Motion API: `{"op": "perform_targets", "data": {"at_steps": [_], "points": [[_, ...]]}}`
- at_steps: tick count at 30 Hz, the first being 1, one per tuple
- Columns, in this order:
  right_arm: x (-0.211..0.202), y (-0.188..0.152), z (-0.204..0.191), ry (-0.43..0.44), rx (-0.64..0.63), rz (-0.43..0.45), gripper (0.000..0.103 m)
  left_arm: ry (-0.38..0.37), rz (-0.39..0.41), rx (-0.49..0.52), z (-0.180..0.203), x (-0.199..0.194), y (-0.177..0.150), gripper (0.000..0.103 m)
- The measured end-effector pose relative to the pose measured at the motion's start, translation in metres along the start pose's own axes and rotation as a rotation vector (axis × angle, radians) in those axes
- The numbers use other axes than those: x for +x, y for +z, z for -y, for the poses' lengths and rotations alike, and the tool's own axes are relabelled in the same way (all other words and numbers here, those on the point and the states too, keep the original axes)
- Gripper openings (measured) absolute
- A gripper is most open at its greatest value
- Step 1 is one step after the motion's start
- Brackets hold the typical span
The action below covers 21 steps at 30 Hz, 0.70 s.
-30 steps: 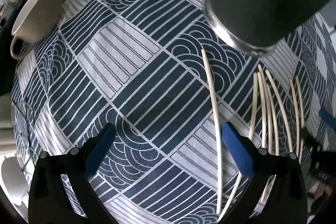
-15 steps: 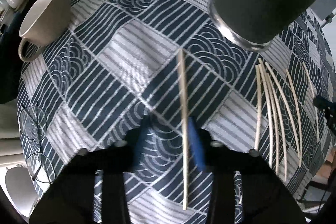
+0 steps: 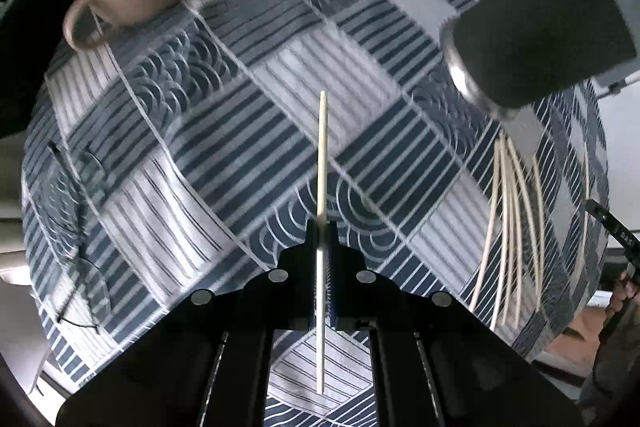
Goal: Organize utensils
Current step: 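Lift both sticks over the black holder and open both grippers to drop them in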
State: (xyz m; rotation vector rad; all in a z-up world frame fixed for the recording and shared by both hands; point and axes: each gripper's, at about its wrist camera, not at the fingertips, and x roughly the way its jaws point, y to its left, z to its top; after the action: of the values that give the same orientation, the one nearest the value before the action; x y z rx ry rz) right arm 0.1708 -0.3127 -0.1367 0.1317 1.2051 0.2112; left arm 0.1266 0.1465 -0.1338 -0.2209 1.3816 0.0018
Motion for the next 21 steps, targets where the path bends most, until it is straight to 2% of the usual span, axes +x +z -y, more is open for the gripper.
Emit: {"op": "perform_targets", "data": {"at_steps": [7,12,21], "points": [[-0.057,0.040,-0.029,0.050,-0.061,0.163,0.005,-0.037,0.138,0.002,0.000,-0.059,0.039,0.005],[-0.083,0.071,-0.061,0.101,-0.118,0.246,0.005,-0.073,0.244,0.037,0.046,-0.096,0.069,0.005],[-0.112,0.119,-0.124,0.142,-0.218,0.347,0.005,-0.122,0.361,0.138,0.111,-0.139,0.117,0.005]]}}
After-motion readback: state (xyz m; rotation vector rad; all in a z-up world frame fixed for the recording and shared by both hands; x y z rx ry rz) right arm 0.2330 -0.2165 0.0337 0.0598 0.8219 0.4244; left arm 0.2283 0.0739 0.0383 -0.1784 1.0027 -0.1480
